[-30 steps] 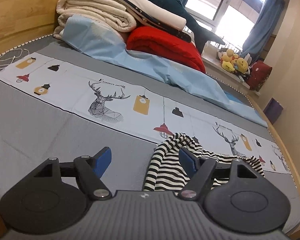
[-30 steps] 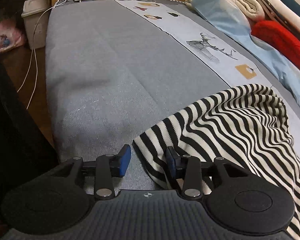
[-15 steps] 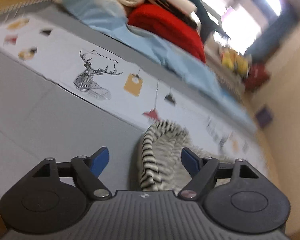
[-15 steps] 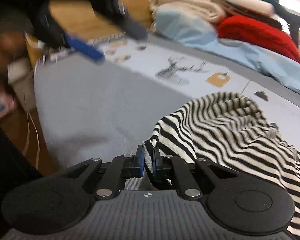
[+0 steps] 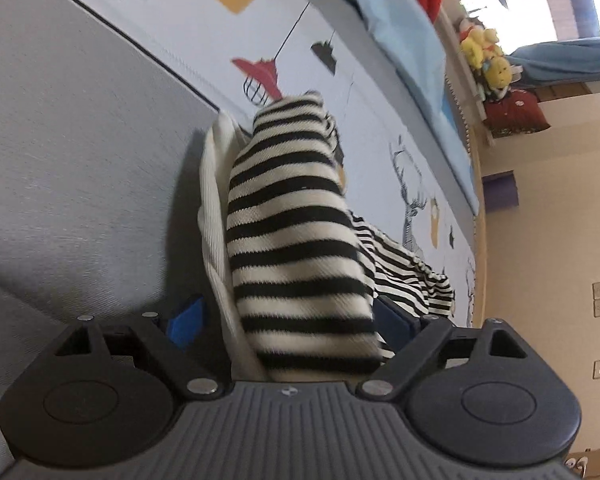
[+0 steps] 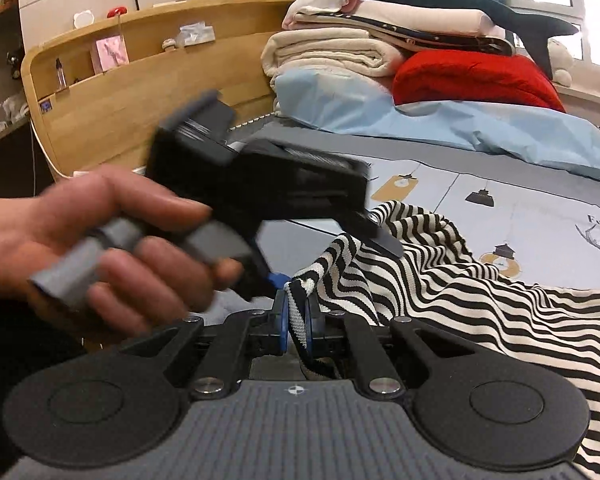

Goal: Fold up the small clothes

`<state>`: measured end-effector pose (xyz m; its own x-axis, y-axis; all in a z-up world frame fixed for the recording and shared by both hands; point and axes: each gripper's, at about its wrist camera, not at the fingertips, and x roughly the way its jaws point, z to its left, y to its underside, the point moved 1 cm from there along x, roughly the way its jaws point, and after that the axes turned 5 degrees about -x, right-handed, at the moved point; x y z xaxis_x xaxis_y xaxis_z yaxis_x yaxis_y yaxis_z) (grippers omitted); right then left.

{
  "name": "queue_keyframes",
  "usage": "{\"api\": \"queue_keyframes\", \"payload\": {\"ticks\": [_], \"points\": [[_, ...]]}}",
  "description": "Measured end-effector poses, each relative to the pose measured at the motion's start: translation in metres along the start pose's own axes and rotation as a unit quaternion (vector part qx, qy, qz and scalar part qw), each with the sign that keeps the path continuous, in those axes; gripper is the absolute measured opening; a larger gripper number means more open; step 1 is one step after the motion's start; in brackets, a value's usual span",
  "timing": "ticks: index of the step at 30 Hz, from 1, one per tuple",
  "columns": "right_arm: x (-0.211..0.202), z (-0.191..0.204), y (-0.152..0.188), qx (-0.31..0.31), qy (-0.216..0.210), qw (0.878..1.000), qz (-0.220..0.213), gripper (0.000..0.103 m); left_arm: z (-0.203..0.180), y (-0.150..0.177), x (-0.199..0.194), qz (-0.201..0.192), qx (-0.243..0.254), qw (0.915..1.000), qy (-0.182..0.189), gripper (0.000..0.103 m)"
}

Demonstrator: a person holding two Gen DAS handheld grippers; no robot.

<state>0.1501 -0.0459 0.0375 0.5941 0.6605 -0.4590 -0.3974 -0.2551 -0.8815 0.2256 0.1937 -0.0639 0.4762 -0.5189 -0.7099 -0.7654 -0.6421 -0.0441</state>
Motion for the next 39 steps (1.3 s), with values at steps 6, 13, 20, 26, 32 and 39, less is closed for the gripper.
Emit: {"api": "queue_keyframes", "payload": {"ticks": [6,13,20,26,32,39], "points": [[-0.003,0.000,0.000,0.010,-0.006,1.000,-0.001,0.008,-0.010,-0.001,0.018,-0.001,0.060,0.9977,-0.031,0.021],[0.007,0.012,-0.005,0.033,-0.079,0.996,-0.017,0.008,-0.006,0.005,-0.042,-0.048,0.099,0.9939,0.000,0.015],[0.009,0.023,-0.015,0.110,-0.174,0.976,-0.071,0.008,0.000,0.015,-0.096,-0.106,0.111,0.9880,-0.018,0.015],[-0.018,-0.002,-0.014,0.133,-0.153,0.976,-0.082,0.008,-0.046,0.029,-0.080,-0.101,0.155,0.9827,-0.003,0.015],[-0.086,-0.061,0.000,0.178,-0.096,0.972,-0.119,0.008,-0.130,0.066,-0.019,-0.081,0.208,0.9742,0.035,0.015],[-0.184,-0.127,0.043,0.255,0.005,0.952,-0.168,0.008,-0.211,0.129,0.048,-0.069,0.270,0.9563,0.089,0.019]]}}
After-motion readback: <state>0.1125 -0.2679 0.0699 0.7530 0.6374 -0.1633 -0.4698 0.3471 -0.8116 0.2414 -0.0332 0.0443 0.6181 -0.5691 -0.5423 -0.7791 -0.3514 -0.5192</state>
